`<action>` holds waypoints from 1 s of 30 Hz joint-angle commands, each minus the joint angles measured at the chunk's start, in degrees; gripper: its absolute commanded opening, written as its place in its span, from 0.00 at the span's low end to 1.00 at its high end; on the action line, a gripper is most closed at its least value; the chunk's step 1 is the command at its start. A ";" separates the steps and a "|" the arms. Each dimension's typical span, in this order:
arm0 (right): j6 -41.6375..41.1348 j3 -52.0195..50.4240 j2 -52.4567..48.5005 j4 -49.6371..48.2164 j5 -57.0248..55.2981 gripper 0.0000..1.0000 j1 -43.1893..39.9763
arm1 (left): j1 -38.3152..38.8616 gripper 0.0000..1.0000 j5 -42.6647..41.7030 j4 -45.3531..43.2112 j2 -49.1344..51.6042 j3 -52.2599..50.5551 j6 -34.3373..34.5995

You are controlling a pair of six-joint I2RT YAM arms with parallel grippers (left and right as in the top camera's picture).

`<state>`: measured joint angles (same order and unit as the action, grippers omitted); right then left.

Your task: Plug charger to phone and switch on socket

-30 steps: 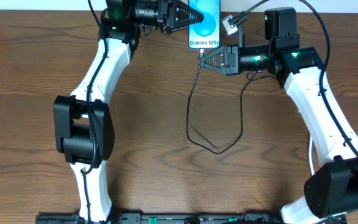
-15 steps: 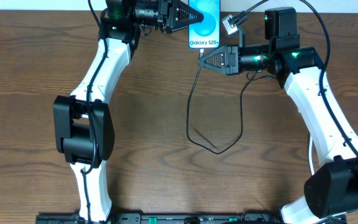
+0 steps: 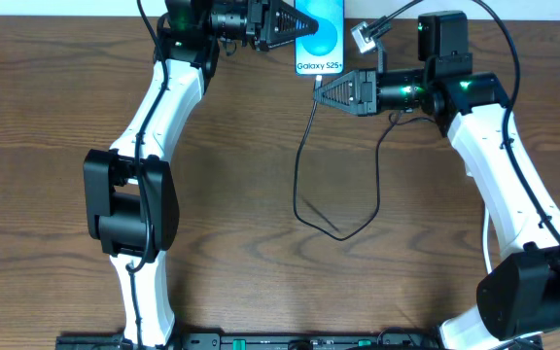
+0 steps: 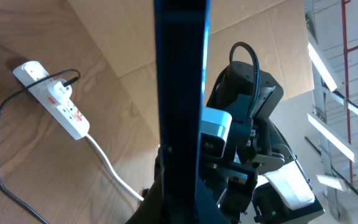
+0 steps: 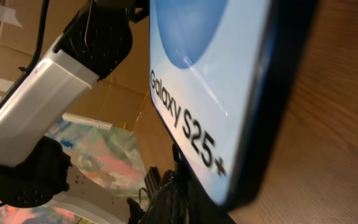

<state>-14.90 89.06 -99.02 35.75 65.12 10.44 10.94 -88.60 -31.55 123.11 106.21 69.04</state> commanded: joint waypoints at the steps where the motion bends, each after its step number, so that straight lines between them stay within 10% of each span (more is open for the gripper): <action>1: -0.48 0.17 0.02 -0.17 1.46 0.01 -0.63 | -0.24 0.07 -1.42 -0.70 -2.25 0.87 -1.07; 30: -0.52 0.17 0.02 -0.24 -0.94 0.01 0.87 | -0.24 0.07 -1.42 -0.68 -2.25 0.87 0.26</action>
<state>-14.92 89.06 -99.02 35.73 64.25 11.49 10.92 -88.84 -31.55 123.11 106.21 69.21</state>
